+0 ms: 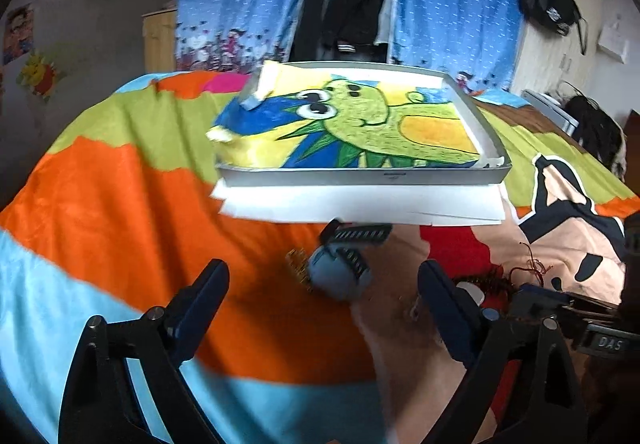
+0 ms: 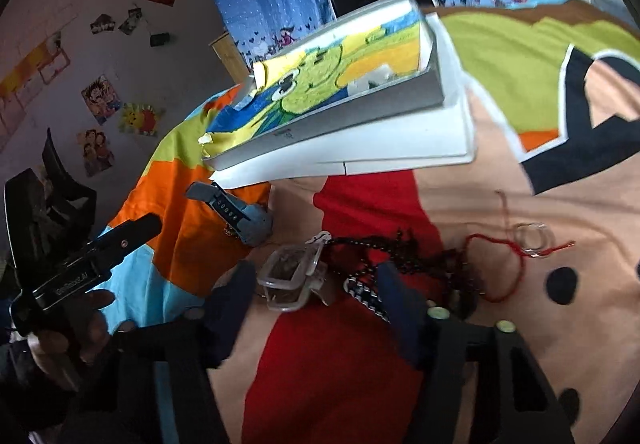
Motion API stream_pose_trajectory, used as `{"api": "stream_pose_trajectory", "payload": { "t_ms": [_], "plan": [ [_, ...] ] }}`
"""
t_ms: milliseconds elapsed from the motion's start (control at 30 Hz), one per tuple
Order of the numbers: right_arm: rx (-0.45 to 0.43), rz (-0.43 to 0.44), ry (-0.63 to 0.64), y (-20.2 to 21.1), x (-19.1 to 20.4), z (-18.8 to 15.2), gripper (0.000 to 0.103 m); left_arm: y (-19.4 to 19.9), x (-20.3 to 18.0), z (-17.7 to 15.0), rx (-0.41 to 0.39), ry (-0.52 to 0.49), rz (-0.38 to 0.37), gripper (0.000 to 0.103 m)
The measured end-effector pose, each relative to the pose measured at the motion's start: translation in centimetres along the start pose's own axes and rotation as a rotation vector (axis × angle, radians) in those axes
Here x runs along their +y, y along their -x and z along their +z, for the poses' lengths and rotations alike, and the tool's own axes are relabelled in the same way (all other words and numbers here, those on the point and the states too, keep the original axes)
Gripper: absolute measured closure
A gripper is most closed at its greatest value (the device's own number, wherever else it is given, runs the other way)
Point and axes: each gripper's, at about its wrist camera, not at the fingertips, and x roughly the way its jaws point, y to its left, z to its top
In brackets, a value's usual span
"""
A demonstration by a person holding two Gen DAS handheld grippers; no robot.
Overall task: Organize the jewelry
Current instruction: 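Grasp the blue watch with the left tool while the right tool grasps the white keychain, then carry the watch with the left tool into the tray while the right tool drops the keychain there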
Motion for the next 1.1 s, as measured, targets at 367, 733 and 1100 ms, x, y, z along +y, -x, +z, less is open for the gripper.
{"api": "stream_pose_trajectory", "payload": {
  "t_ms": [367, 733, 1100],
  "plan": [
    [0.133, 0.067, -0.185, -4.9, -2.1, 1.1, 0.088, -5.5, 0.7, 1.2, 0.082, -0.055, -0.044, 0.071],
    [0.132, 0.129, -0.182, -3.9, -1.9, 0.8, 0.097, -4.8, 1.0, 1.3, 0.103, -0.027, -0.05, 0.095],
    [-0.017, 0.152, -0.087, -0.3, 0.5, 3.0, 0.097, -0.6, -0.1, 3.9, 0.035, -0.005, -0.058, 0.097]
  ]
}}
